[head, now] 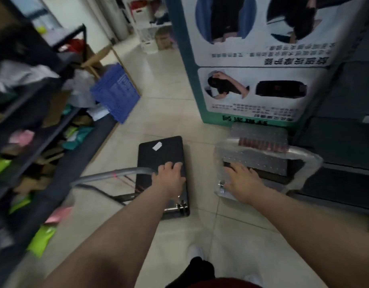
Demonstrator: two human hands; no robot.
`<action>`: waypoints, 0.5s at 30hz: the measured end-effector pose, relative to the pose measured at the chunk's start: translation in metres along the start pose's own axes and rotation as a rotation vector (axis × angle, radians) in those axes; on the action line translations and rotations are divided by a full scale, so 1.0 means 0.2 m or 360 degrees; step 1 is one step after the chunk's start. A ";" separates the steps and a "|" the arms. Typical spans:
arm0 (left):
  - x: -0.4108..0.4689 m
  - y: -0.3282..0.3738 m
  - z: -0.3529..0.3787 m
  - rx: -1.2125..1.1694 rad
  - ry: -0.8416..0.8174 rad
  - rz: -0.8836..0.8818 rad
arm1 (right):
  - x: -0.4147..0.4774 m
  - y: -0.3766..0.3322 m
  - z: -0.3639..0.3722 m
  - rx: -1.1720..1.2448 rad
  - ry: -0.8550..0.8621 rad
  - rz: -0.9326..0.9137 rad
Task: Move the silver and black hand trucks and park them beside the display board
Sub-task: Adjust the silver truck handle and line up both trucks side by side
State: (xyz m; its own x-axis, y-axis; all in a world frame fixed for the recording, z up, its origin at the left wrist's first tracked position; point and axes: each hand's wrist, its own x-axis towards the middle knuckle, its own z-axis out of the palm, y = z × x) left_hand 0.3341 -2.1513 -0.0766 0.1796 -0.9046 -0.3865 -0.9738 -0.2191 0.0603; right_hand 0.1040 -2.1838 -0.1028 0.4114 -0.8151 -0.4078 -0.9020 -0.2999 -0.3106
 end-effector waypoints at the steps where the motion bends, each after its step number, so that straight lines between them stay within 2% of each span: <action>1: -0.04 -0.10 -0.01 -0.0007 0.0014 -0.0070 | 0.02 -0.09 0.01 -0.0038 -0.0006 -0.0059; 7: -0.23 -0.66 -0.03 -0.0089 0.0079 -0.0432 | 0.16 -0.57 0.06 -0.0177 0.0057 -0.0321; 15: -0.25 -1.40 -0.06 -0.0072 0.0054 -0.0437 | 0.44 -1.25 0.22 -0.0191 0.0038 -0.0277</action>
State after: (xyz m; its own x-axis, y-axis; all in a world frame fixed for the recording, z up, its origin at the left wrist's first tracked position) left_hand 0.6000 -2.0488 -0.0639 0.4415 -0.8205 -0.3630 -0.8808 -0.4735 -0.0011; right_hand 0.3723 -2.1590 -0.0992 0.5605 -0.7569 -0.3360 -0.8273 -0.4930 -0.2692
